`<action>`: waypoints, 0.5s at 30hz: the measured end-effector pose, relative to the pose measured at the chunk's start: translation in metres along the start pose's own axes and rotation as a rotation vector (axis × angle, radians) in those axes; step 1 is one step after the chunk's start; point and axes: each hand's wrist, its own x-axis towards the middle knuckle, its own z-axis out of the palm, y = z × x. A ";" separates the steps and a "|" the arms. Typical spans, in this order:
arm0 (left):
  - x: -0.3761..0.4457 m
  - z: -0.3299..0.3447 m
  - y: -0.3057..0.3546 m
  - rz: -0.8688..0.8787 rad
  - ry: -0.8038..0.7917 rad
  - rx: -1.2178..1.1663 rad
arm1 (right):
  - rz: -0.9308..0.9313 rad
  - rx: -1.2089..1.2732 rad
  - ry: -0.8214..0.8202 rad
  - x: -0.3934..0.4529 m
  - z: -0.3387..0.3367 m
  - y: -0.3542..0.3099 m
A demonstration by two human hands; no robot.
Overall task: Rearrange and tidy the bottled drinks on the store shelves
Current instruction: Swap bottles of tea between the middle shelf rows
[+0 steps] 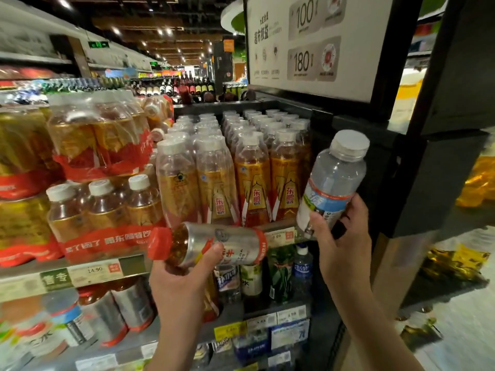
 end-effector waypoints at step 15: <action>-0.011 -0.135 -0.035 -0.006 0.119 0.150 | 0.446 0.161 -0.438 -0.157 0.060 0.024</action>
